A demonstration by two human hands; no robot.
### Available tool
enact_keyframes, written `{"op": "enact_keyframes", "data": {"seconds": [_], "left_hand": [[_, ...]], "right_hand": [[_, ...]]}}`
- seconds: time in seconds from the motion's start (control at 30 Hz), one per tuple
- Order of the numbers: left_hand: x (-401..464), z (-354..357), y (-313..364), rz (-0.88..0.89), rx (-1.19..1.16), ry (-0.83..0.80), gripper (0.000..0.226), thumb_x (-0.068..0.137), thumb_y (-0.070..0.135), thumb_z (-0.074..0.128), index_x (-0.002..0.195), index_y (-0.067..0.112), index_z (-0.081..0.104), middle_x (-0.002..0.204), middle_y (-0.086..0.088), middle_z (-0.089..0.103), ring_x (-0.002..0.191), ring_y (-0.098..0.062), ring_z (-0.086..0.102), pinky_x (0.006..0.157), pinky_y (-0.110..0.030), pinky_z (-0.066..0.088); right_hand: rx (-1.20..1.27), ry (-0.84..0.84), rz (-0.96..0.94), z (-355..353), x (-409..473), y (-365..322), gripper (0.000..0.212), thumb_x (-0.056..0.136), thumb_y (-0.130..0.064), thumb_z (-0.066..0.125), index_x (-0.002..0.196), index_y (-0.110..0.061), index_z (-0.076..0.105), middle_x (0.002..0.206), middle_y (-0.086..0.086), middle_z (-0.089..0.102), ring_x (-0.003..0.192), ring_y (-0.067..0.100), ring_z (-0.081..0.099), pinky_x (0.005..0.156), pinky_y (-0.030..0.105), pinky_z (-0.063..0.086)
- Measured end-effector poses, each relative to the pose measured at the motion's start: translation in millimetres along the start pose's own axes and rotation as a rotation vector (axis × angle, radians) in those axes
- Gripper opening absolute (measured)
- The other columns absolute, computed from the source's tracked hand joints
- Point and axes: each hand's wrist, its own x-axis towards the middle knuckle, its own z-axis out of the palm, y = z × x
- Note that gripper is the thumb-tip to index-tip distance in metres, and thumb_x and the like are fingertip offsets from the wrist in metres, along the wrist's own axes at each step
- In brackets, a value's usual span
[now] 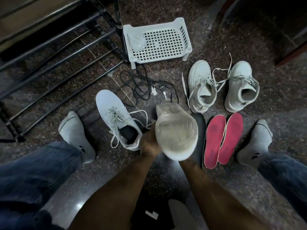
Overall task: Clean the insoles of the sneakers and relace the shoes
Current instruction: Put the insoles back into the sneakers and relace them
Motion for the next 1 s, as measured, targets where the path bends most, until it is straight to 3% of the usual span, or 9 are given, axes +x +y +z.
{"op": "enact_keyframes", "data": {"seconds": [0.07,0.17,0.27,0.43,0.53,0.67,0.8,0.9,1.0], "left_hand": [[4.4,-1.1,-0.9,0.046,0.122,-0.014,0.022,0.098,0.006,0.045,0.115,0.003,0.059,0.117,-0.023,0.063,0.114,-0.034,0.057,0.082,-0.024,0.036],[13.1,-3.9,-0.7,0.101,0.195,0.062,0.031,0.088,0.011,0.054,0.119,0.015,0.052,0.101,-0.021,0.069,0.097,-0.043,0.062,0.075,-0.043,0.047],[12.9,-9.3,10.5,0.190,0.200,0.107,0.024,0.084,0.007,0.050,0.106,0.016,0.051,0.094,-0.022,0.066,0.088,-0.046,0.059,0.063,-0.043,0.039],[9.5,-16.3,13.6,0.326,0.226,0.162,0.009,0.087,0.013,0.054,0.095,0.014,0.050,0.084,-0.017,0.066,0.078,-0.042,0.059,0.063,-0.041,0.039],[6.5,-19.2,15.6,0.363,0.221,0.099,0.019,0.092,0.027,0.056,0.083,0.018,0.041,0.078,-0.014,0.063,0.073,-0.038,0.057,0.060,-0.039,0.037],[5.5,-17.6,12.9,0.203,0.196,-0.044,0.025,0.083,0.033,0.059,0.073,0.020,0.040,0.077,-0.006,0.063,0.075,-0.031,0.061,0.065,-0.038,0.049],[2.8,-12.9,-0.2,0.075,0.341,-0.213,0.018,0.081,0.033,0.058,0.077,0.019,0.047,0.091,-0.009,0.070,0.084,-0.029,0.066,0.076,-0.039,0.055],[2.4,-8.9,-6.6,0.087,0.383,-0.205,0.024,0.085,0.036,0.058,0.075,0.018,0.046,0.094,-0.013,0.067,0.089,-0.031,0.062,0.071,-0.035,0.046],[4.6,-7.1,-5.5,0.103,0.436,-0.215,0.029,0.086,0.041,0.058,0.072,0.018,0.046,0.093,-0.011,0.065,0.089,-0.031,0.062,0.068,-0.033,0.043]], "right_hand": [[0.102,0.001,-0.022,-2.0,0.9,1.7,0.030,0.073,-0.008,0.077,0.101,-0.009,0.067,0.095,0.015,0.071,0.105,0.036,0.065,0.079,0.040,0.048],[0.118,0.073,-0.095,-17.6,-0.8,-10.6,0.030,0.084,-0.005,0.067,0.111,0.008,0.065,0.108,0.023,0.066,0.114,0.036,0.057,0.088,0.046,0.043],[-0.035,0.181,-0.306,-29.7,2.5,-19.6,0.034,0.073,-0.017,0.047,0.088,0.008,0.064,0.084,0.032,0.066,0.076,0.054,0.059,0.059,0.047,0.043],[-0.181,0.170,-0.363,-59.2,0.3,-26.8,0.036,0.068,-0.027,0.040,0.097,-0.010,0.056,0.069,0.023,0.060,0.063,0.048,0.053,0.054,0.040,0.035],[-0.249,0.062,-0.356,-75.2,10.2,-31.1,0.040,0.074,-0.037,0.035,0.097,-0.013,0.058,0.075,0.024,0.062,0.069,0.043,0.056,0.059,0.043,0.046],[-0.423,-0.250,-0.266,-83.1,28.4,-31.6,0.029,0.077,-0.032,0.043,0.092,-0.014,0.060,0.095,0.016,0.068,0.090,0.038,0.061,0.074,0.041,0.050],[-0.380,-0.519,-0.195,-72.1,27.0,-10.7,0.007,0.082,-0.030,0.054,0.077,-0.027,0.055,0.075,-0.002,0.068,0.077,0.025,0.068,0.074,0.041,0.056],[-0.157,-0.376,-0.111,-71.6,13.4,12.8,0.032,0.078,-0.062,0.059,0.078,-0.030,0.060,0.076,-0.004,0.069,0.074,0.021,0.067,0.069,0.040,0.055],[-0.259,-0.112,-0.071,-74.9,-3.1,37.5,0.042,0.087,-0.062,0.050,0.089,-0.022,0.062,0.090,0.004,0.066,0.084,0.031,0.064,0.069,0.036,0.047]]}}
